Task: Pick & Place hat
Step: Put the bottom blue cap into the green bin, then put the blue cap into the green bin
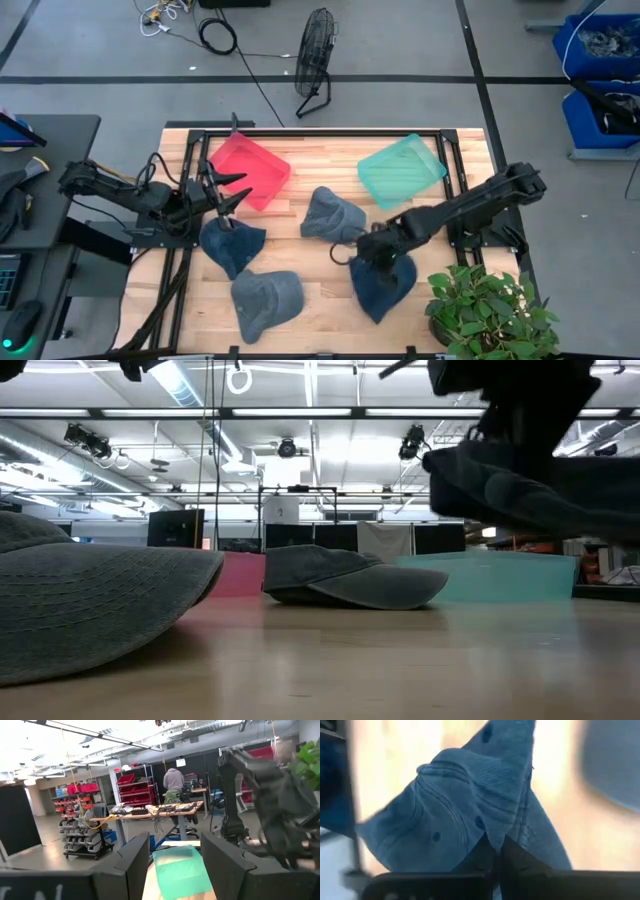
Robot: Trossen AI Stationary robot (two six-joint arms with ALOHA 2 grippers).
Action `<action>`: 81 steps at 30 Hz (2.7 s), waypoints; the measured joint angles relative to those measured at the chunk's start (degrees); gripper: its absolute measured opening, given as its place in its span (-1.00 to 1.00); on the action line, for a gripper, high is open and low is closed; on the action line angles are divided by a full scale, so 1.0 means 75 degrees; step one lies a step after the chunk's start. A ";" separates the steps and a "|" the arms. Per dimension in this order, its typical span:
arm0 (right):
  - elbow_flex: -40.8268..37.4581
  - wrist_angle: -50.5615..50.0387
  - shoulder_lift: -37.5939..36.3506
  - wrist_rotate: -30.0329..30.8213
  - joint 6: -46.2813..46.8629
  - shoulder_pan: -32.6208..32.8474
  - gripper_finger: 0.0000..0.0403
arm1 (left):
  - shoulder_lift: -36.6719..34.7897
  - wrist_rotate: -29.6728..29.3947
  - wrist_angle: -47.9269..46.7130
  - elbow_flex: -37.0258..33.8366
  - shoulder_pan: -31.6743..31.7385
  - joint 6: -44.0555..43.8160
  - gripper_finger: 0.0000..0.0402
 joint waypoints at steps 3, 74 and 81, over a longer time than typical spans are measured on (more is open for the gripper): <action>0.0963 -0.2312 -0.0080 0.1101 -0.0180 -0.0270 -0.95 | 0.0000 0.0001 -0.0009 0.0000 0.0000 0.0379 -0.10; -0.0995 -0.0831 -0.0208 0.3423 -0.6855 -0.5911 -0.44 | 0.0000 0.0002 -0.0656 0.0002 0.0000 0.0344 -0.10; -0.0480 -0.2226 -0.0208 0.3616 -0.5909 -0.5081 -0.45 | 0.0000 0.0002 -0.0656 0.0001 0.0000 0.0344 -0.10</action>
